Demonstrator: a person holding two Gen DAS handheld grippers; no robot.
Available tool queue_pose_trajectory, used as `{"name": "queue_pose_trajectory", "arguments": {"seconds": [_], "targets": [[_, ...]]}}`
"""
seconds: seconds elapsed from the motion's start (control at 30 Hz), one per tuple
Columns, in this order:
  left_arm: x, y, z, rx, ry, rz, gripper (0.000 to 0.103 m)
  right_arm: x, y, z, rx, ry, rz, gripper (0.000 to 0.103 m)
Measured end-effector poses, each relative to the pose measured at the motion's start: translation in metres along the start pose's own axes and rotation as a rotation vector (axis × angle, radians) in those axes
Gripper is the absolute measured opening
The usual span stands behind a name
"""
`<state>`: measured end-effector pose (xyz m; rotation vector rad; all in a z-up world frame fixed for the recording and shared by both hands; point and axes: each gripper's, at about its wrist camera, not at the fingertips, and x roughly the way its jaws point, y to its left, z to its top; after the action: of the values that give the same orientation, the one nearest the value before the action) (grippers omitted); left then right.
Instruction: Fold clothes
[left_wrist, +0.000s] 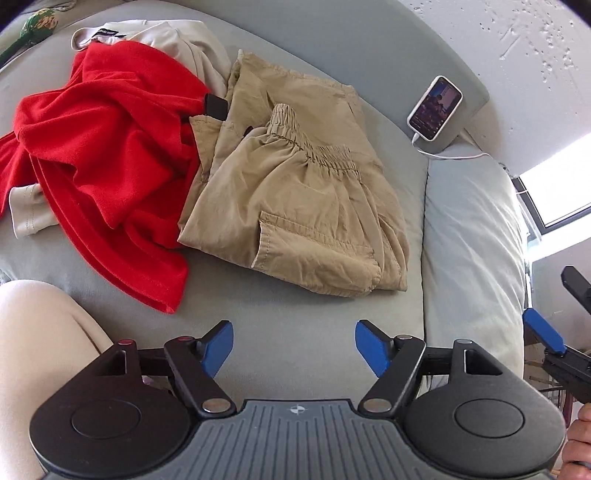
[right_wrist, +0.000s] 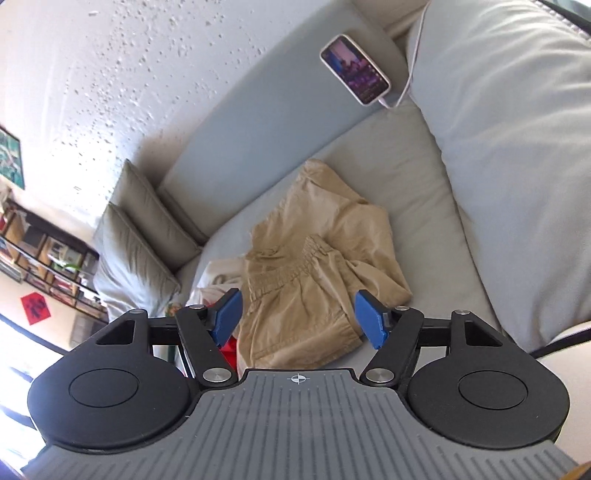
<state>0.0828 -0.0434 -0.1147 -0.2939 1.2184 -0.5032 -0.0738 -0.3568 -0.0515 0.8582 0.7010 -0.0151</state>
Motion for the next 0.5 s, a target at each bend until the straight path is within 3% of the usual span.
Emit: {"name": "queue_pose_trajectory", "arguments": {"seconds": [0.07, 0.13, 0.33, 0.5], "targets": [[0.002, 0.001, -0.001, 0.0, -0.015, 0.006, 0.076, -0.011, 0.007, -0.001, -0.043, -0.034, -0.009, 0.074], [0.008, 0.005, -0.002, -0.023, -0.023, 0.035, 0.076, -0.012, 0.005, -0.003, -0.057, -0.05, -0.024, 0.089], [0.026, 0.01, -0.002, -0.079, -0.072, 0.068, 0.075, 0.047, -0.046, -0.018, 0.098, 0.1, -0.086, 0.083], [0.042, 0.018, 0.004, -0.149, -0.081, 0.071, 0.072, 0.092, -0.075, -0.025, 0.198, 0.173, -0.074, 0.08]]}}
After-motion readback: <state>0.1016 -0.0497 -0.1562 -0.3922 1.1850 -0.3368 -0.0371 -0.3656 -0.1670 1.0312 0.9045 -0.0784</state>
